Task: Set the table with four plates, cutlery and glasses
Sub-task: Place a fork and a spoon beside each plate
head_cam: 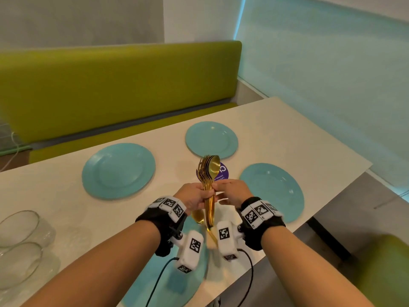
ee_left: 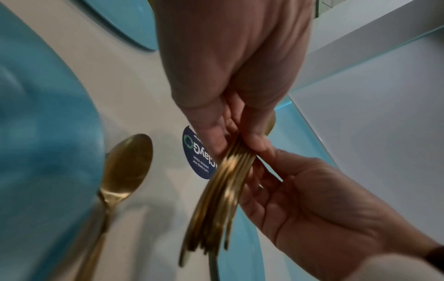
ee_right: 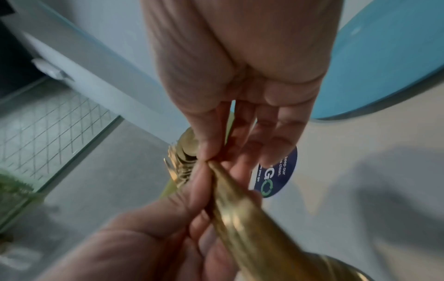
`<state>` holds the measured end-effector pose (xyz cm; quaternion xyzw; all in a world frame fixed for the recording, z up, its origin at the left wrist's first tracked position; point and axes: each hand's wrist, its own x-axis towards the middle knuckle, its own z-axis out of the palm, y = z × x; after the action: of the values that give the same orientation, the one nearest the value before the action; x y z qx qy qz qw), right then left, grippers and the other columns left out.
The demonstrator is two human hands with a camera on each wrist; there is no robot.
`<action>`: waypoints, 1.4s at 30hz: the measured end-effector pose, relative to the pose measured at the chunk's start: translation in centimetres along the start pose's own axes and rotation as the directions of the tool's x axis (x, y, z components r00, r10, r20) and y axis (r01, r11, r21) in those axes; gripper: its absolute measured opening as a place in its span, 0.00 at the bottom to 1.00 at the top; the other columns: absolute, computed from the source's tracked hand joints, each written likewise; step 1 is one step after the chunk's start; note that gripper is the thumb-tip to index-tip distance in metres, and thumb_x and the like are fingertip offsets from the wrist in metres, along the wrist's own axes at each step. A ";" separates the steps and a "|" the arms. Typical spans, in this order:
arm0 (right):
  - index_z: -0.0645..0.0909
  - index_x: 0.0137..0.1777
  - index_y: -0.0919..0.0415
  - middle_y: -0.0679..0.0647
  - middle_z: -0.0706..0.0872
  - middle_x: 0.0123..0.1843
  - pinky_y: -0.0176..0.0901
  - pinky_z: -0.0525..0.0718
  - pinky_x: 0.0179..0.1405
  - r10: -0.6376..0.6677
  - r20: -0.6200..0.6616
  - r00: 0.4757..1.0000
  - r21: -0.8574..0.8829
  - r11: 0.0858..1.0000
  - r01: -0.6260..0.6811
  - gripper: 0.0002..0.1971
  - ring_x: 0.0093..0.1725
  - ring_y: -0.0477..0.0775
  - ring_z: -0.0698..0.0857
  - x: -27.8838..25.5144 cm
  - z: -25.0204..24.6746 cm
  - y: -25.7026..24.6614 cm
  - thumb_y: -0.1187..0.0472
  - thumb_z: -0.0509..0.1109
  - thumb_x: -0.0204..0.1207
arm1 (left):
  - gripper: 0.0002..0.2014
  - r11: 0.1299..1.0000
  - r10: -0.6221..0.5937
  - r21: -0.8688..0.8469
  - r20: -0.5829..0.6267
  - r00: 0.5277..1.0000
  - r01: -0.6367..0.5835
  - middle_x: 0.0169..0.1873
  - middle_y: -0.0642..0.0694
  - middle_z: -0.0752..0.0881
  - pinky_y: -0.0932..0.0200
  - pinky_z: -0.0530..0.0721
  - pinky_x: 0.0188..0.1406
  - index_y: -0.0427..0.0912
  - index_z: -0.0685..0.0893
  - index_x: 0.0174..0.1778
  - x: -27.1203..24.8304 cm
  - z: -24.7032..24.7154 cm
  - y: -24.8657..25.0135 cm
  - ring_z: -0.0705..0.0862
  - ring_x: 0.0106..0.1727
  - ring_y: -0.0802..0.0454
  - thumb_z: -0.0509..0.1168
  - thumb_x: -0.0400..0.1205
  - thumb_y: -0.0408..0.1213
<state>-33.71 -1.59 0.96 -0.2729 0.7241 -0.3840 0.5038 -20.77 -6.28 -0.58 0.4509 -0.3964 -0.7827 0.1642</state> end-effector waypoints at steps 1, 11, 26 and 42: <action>0.85 0.39 0.59 0.54 0.87 0.34 0.38 0.80 0.30 0.013 -0.008 1.000 0.028 1.000 -0.013 0.06 0.30 0.50 0.83 0.6 -0.6 -0.3 0.65 0.70 0.77 | 0.05 1.000 -0.003 -0.001 -0.007 1.000 0.003 0.38 0.42 0.87 0.59 0.89 0.43 0.34 0.82 0.47 0.6 0.5 0.3 0.87 0.38 0.51 0.62 0.81 0.24; 0.84 0.33 0.55 0.60 0.89 0.44 0.52 0.88 0.55 -0.046 -0.248 0.968 -0.306 0.951 -0.034 0.09 0.44 0.60 0.88 9.5 -13.6 -1.3 0.61 0.71 0.75 | 0.06 0.999 -0.021 -0.045 -0.179 0.984 0.013 0.36 0.42 0.81 0.61 0.87 0.36 0.37 0.79 0.44 7.9 4.7 3.5 0.82 0.36 0.51 0.60 0.82 0.23; 0.86 0.60 0.61 0.58 0.87 0.62 0.42 0.82 0.61 0.020 -0.391 0.920 -0.795 0.496 -0.349 0.15 0.62 0.59 0.85 16.2 -26.7 1.9 0.56 0.62 0.82 | 0.09 0.998 -0.045 -0.050 -0.244 0.969 0.034 0.35 0.42 0.78 0.60 0.83 0.31 0.38 0.76 0.43 14.1 7.3 4.2 0.80 0.35 0.51 0.58 0.83 0.21; 0.87 0.49 0.64 0.61 0.88 0.51 0.42 0.78 0.42 0.037 -0.468 0.883 -0.768 0.478 -0.427 0.12 0.41 0.59 0.81 17.2 -26.5 4.6 0.64 0.61 0.79 | 0.09 0.996 -0.080 -0.062 -0.289 0.954 0.064 0.36 0.42 0.79 0.57 0.83 0.40 0.39 0.77 0.42 15.8 8.0 3.3 0.80 0.36 0.50 0.58 0.82 0.21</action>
<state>-64.58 -4.99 -6.58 -0.2996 0.9322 0.0505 0.1969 -36.28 -14.31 -4.86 0.5709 -0.3310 -0.7232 0.2037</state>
